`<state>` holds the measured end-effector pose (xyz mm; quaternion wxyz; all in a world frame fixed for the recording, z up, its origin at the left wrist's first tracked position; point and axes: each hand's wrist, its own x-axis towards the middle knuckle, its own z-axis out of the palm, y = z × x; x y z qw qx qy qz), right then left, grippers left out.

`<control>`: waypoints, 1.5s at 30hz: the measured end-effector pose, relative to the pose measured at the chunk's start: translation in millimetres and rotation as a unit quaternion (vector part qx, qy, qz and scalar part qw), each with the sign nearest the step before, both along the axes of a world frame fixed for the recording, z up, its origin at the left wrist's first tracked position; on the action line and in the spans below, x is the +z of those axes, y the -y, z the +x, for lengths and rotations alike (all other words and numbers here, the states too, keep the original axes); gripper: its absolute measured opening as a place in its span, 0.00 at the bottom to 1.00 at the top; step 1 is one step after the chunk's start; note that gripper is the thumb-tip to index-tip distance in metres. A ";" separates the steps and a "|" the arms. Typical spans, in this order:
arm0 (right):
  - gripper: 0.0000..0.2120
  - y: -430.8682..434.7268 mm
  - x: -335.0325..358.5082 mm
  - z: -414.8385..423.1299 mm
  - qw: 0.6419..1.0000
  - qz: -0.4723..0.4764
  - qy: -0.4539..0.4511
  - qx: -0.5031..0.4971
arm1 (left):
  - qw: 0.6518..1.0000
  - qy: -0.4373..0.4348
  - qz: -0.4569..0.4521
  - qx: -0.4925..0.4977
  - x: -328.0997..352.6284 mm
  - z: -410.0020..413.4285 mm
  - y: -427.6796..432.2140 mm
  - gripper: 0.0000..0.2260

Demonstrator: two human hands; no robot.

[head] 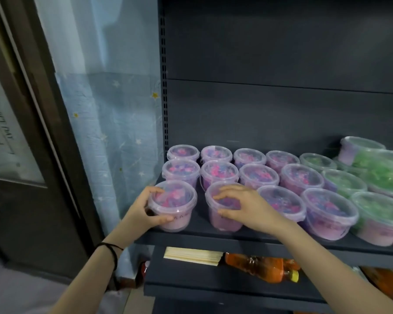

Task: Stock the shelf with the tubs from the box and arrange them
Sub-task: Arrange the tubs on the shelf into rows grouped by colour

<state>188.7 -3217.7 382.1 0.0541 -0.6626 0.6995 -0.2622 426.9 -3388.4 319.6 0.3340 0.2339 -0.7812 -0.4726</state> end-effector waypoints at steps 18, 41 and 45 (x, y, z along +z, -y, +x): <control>0.20 -14.0 12.6 10.2 0.994 0.093 -0.050 -0.001 | 0.929 0.134 -0.335 0.082 17.0 -3.4 -18.1 0.27; 0.27 107.9 36.2 -45.5 0.963 0.214 -0.102 -0.126 | 0.884 0.136 -0.446 0.033 30.0 -43.9 -41.4 0.19; 0.27 111.5 26.6 -33.1 0.960 0.166 -0.142 -0.172 | 0.887 0.145 -0.436 0.041 31.8 -47.1 -43.9 0.18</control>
